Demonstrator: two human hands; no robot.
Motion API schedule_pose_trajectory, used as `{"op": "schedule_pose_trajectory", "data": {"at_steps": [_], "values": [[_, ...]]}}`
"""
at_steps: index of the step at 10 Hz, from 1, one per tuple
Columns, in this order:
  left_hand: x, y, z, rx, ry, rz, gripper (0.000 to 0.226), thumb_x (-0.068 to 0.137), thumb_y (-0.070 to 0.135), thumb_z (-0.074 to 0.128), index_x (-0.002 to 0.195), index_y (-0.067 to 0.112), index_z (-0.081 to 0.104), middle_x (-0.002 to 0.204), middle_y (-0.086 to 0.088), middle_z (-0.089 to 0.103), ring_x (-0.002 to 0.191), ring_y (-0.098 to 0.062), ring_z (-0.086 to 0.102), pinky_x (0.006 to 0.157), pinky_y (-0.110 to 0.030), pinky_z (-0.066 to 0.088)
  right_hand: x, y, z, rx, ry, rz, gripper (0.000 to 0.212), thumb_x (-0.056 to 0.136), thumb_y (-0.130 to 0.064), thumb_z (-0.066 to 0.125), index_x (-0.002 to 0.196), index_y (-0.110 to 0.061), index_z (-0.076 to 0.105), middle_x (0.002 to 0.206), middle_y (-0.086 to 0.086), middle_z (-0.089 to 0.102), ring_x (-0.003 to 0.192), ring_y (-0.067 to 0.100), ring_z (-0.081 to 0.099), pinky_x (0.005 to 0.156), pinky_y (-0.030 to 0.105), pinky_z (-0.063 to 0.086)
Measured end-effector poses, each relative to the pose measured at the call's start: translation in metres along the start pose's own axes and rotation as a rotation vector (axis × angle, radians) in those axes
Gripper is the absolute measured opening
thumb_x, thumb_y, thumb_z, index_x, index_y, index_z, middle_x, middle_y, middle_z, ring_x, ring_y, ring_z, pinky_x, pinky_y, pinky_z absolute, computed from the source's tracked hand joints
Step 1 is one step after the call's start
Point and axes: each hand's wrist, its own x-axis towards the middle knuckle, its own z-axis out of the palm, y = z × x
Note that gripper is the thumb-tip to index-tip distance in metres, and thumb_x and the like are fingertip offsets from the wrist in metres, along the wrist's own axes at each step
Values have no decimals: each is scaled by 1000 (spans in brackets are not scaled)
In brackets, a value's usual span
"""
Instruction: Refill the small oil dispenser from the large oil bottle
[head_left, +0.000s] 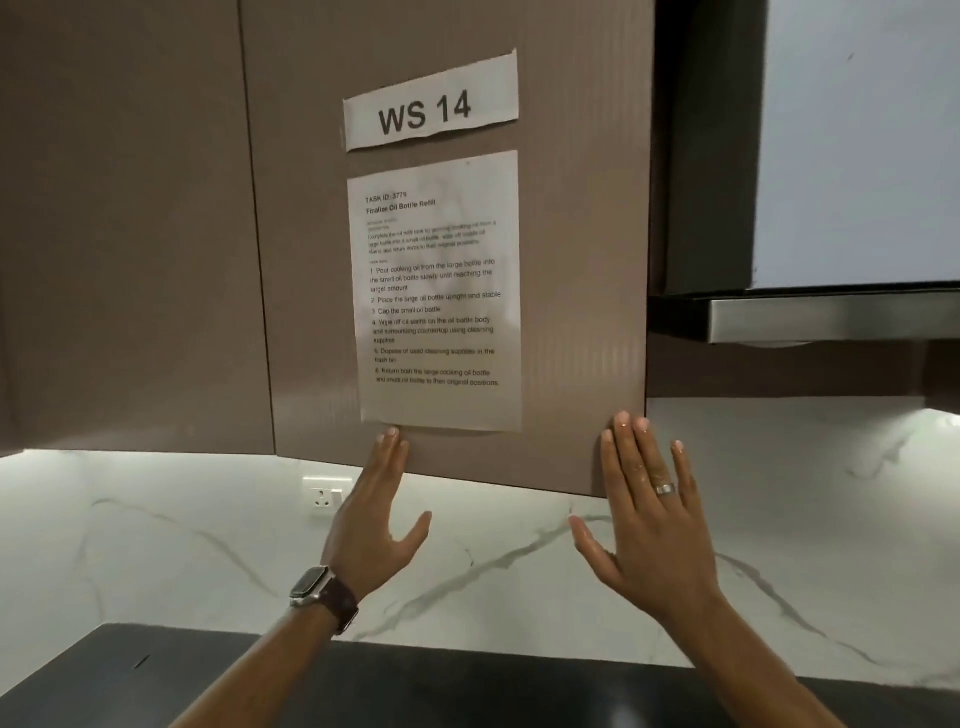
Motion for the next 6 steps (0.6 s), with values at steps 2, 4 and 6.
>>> {"op": "schedule_pose_trajectory", "data": {"at_steps": [2, 4, 6], "values": [[9, -12, 16, 66, -64, 16, 95, 87, 42, 70, 164, 15, 21, 173, 3, 10, 159, -15, 11, 110, -36, 41, 11, 0, 42, 18, -106, 65, 97, 96, -72, 25, 166, -13, -6, 175, 11, 0, 161, 34, 8, 126, 64, 19], [15, -26, 27, 55, -109, 51, 94, 87, 31, 76, 163, 12, 23, 173, -1, 13, 160, -18, 9, 119, -39, 38, 19, -1, 68, 8, -218, 79, 104, 91, -71, 40, 165, -17, -10, 175, 10, -1, 161, 34, 7, 125, 65, 20], [21, -37, 27, 67, -132, 123, 94, 89, 36, 73, 163, 10, 21, 173, -3, 11, 160, -18, 9, 120, -32, 30, 23, -12, 78, 7, -193, 165, 110, 89, -66, 54, 165, -13, -5, 175, 12, -3, 162, 33, 2, 127, 63, 13]]}}
